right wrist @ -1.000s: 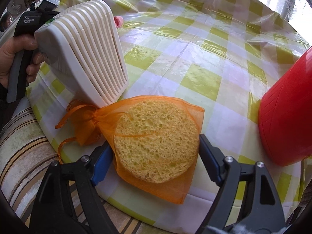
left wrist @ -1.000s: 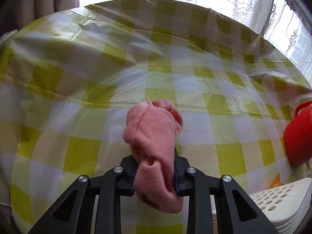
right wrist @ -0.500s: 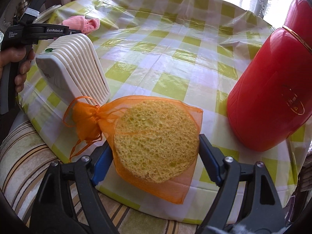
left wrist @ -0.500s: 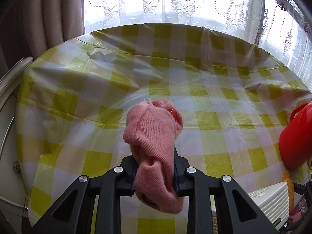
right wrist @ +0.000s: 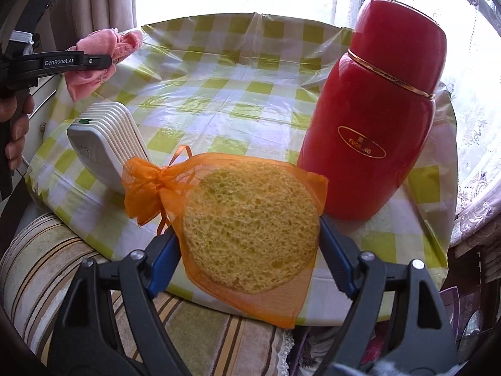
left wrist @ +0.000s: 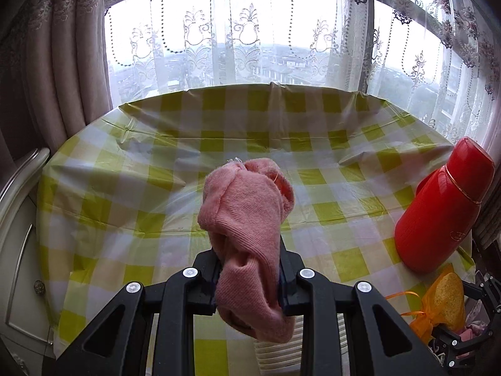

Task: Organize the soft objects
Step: 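Carry the pink sock and orange sponge bag into the white box and open both grippers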

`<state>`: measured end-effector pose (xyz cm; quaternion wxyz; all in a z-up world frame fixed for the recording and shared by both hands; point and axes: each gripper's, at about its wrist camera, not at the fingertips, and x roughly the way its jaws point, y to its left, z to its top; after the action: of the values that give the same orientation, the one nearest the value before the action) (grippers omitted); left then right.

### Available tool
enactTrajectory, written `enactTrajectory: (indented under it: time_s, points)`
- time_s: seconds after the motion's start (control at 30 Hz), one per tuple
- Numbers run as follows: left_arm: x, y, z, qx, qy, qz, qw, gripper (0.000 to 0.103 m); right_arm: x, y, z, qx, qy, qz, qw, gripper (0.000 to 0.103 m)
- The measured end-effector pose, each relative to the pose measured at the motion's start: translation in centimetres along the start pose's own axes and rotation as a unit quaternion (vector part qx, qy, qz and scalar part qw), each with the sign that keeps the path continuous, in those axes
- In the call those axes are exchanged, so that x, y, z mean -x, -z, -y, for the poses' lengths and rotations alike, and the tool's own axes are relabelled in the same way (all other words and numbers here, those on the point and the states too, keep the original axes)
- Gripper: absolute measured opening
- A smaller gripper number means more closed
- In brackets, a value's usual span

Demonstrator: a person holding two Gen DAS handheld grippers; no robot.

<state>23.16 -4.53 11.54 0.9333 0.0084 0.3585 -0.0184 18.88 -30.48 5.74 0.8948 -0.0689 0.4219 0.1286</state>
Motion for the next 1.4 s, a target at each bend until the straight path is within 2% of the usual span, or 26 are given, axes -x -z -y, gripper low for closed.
enactTrajectory:
  time_s: [0.23,0.43,0.67,0.77,0.87,1.1,1.2,1.4]
  points:
    - [2.8,1.4,5.9,-0.033,0.06,0.007,0.9976,0.028,4.2,1.8,3.5,-0.039,0.04,0.016,0.998,0.083]
    - [5.3,3.5,11.9,-0.066,0.121,0.004,0.9905,0.028,8.3,4.5,7.6,-0.084,0.088,0.022,0.992,0.083]
    - [7.7,6.6,18.0,-0.086,0.195,-0.01,0.977,0.028,13.2,8.2,12.4,-0.143,0.149,0.029,0.978,0.083]
    - [8.3,8.3,20.6,-0.087,0.233,-0.028,0.9681,0.028,14.5,10.0,13.9,-0.163,0.167,0.027,0.972,0.083]
    - [9.0,9.9,23.5,-0.103,0.257,-0.043,0.9601,0.028,15.5,11.6,15.2,-0.182,0.186,0.024,0.965,0.083]
    - [9.3,12.7,29.2,-0.139,0.279,-0.077,0.9472,0.029,17.0,13.9,18.0,-0.215,0.221,0.026,0.951,0.083]
    - [9.1,13.3,30.9,-0.149,0.279,-0.087,0.9446,0.031,17.2,14.5,18.6,-0.219,0.233,0.026,0.947,0.084]
    - [8.9,14.6,32.8,-0.161,0.271,-0.101,0.9435,0.053,17.0,15.6,19.3,-0.228,0.238,0.02,0.944,0.085]
